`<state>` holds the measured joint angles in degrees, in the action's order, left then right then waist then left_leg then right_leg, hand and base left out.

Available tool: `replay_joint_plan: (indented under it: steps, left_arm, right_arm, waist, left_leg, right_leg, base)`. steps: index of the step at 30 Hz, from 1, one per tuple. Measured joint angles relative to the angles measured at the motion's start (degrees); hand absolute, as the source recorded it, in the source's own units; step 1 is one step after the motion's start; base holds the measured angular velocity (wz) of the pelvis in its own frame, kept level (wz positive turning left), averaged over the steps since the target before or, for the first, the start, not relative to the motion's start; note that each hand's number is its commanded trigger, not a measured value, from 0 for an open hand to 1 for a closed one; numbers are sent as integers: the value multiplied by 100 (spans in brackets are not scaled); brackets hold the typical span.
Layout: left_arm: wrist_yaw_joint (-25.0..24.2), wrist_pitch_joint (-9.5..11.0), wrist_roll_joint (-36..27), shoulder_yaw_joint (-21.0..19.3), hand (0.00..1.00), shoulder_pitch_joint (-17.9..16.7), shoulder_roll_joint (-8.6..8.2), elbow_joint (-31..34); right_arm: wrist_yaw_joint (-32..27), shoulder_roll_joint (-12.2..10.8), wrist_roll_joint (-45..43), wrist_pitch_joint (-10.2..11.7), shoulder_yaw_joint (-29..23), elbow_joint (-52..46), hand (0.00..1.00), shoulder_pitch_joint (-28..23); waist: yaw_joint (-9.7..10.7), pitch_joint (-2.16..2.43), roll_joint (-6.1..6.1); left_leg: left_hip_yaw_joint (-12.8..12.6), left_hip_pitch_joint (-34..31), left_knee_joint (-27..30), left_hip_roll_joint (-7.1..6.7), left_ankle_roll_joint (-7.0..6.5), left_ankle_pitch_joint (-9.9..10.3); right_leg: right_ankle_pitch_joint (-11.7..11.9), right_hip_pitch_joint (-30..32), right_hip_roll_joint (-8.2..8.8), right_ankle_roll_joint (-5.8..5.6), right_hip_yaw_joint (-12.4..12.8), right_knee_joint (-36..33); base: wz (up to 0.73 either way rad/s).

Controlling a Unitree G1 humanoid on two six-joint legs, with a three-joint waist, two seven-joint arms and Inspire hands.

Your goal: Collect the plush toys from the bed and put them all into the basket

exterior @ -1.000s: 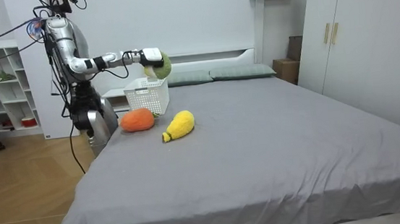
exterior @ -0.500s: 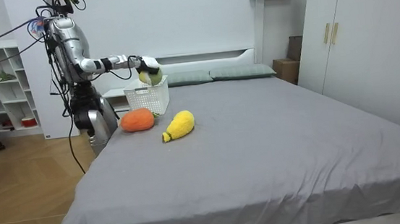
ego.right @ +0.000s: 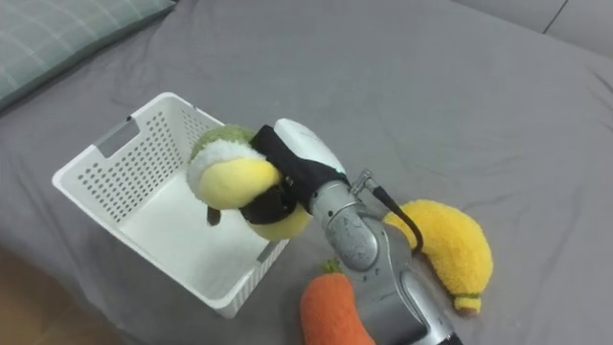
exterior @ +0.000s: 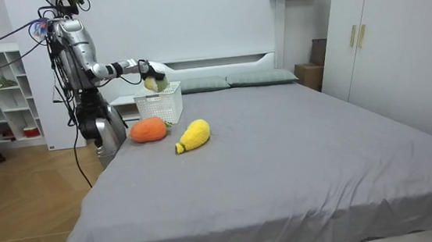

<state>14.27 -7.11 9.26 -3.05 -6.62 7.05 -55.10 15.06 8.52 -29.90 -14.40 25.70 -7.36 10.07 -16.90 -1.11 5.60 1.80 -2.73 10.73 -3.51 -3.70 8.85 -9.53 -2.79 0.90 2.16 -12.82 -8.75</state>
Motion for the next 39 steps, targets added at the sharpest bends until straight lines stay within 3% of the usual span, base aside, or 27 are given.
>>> replay_joint_plan:
  steps: [4, 9, 12, 13, 14, 15, 16, 21, 29, 39]
  left_arm:
    - [91, 0, -1, 5, 0, 5, -6, -10]
    - [189, -130, 80, 33, 0, -11, 12, -13]
    - [193, -227, 179, 31, 0, -11, 12, -13]
    - [193, -235, 178, 32, 0, -9, 11, -12]
    - [194, -243, 178, 36, 0, -6, 11, -11]
    - [202, -247, 172, 41, 0, -5, 11, -11]
    - [209, -250, 172, 41, 0, -5, 11, -11]
    - [314, -252, 190, -1, 0, 8, -5, -11]
    - [313, -263, 537, -26, 0, -67, 18, -4]
    - [309, -269, 540, -12, 0, -40, 24, 0]
  right_arm:
    - [9, -2, -61, -22, 40, 42, 100, 82]
    - [19, -66, -407, -226, 243, 173, 100, 421]
    - [15, -165, -415, -333, 241, 257, 85, 472]
    - [15, -176, -415, -342, 241, 279, 73, 472]
    - [14, -192, -415, -382, 241, 318, 69, 472]
    - [10, -197, -416, -413, 240, 363, 30, 472]
    - [9, -196, -415, -418, 238, 383, 0, 473]
    - [-149, -117, -413, -425, 208, 541, 0, 570]
    - [-291, -70, -412, -393, -11, 671, 0, 759]
    - [-410, 33, -328, -385, -10, 677, 0, 797]
  waist:
    - [-94, 11, -5]
    - [-100, 19, 8]
    - [-131, 28, 21]
    - [-144, 28, 22]
    - [-176, 27, 21]
    - [-203, 27, 21]
    - [-210, 28, 22]
    - [-229, 25, 44]
    - [-253, 18, 80]
    - [-234, -1, 62]
  left_leg:
    - [18, -3, -19, -15, -19, -27]
    - [71, -19, -23, -33, -29, -41]
    - [82, -27, -22, -37, -34, -45]
    - [82, -27, -22, -38, -36, -46]
    - [82, -27, -21, -39, -40, -48]
    - [84, -28, -20, -42, -43, -50]
    - [101, -35, -15, -47, -45, -51]
    - [199, -62, -12, -100, -75, -72]
    - [210, -67, -5, -130, -111, -93]
    - [206, -69, -9, -131, -115, -94]
  right_leg:
    - [10, -4, 17, -18, -47, 1]
    - [22, -6, 29, -36, -115, 2]
    - [26, -3, 37, -42, -150, 2]
    - [27, -3, 39, -43, -153, 2]
    - [29, -4, 41, -46, -158, 2]
    - [30, -5, 44, -49, -162, 2]
    - [31, -5, 46, -50, -173, 2]
    - [18, -7, 95, -79, -307, 5]
    - [38, -8, 101, -119, -307, 6]
    - [41, -8, 111, -125, -302, 7]
  base:
    - [5]
    - [5]
    - [3]
    - [0]
    - [0]
    - [0]
    - [10]
    - [11]
    - [1]
    - [0]
